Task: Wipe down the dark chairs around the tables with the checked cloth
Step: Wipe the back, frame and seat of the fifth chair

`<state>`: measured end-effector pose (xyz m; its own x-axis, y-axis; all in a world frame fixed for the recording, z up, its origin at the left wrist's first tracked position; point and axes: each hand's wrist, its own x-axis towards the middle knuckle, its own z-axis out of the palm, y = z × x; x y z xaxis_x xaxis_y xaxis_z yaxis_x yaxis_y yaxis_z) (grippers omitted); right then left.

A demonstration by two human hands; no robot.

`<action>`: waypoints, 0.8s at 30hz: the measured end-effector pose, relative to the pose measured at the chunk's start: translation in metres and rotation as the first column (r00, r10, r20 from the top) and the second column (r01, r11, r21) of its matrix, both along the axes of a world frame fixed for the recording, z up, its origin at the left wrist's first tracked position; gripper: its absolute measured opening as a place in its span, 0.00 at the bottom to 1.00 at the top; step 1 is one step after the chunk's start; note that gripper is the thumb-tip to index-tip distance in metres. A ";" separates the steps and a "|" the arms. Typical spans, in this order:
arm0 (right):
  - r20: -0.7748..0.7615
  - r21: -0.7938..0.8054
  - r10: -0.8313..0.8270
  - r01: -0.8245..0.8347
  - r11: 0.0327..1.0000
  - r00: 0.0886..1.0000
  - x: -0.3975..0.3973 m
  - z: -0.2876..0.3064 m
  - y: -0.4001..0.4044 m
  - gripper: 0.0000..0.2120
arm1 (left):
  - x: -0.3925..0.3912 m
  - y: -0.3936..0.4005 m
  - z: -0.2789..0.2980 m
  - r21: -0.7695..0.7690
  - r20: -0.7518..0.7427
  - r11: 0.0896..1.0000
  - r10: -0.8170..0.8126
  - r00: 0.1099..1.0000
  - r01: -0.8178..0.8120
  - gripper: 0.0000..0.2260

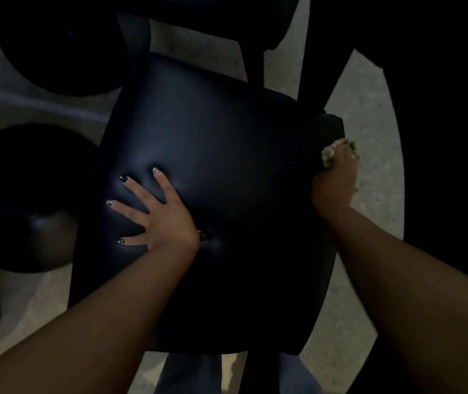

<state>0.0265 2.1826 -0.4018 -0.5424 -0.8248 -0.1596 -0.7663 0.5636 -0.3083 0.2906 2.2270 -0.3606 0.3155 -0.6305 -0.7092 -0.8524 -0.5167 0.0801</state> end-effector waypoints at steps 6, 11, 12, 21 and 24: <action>0.038 -0.198 0.635 -0.617 0.762 0.772 0.074 0.002 0.064 0.27 | 0.001 0.000 0.004 0.030 -0.017 1.000 -0.004 1.000 0.005 0.59; -0.012 -0.267 0.299 -0.291 0.919 0.954 0.004 -0.002 -0.008 0.22 | -0.001 0.000 0.001 0.026 0.009 0.999 -0.021 1.000 0.021 0.60; 0.007 -0.228 0.186 -0.179 0.957 0.983 0.009 -0.001 -0.019 0.23 | -0.002 0.000 0.000 0.025 0.015 0.999 -0.021 1.000 0.020 0.60; 0.105 -0.344 0.724 -0.658 0.670 0.682 0.093 0.006 0.013 0.22 | -0.001 0.001 0.001 0.039 0.012 0.999 -0.029 1.000 0.028 0.60; 0.047 -0.328 0.377 -0.343 0.880 0.925 0.040 0.011 -0.037 0.25 | 0.000 0.000 -0.001 0.031 0.024 0.999 -0.036 0.999 0.035 0.60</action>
<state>0.0661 2.1454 -0.3912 -0.1926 -0.9767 0.0945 -0.8509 0.1183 -0.5118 0.2901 2.2267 -0.3615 0.3112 -0.6195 -0.7207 -0.8717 -0.4882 0.0433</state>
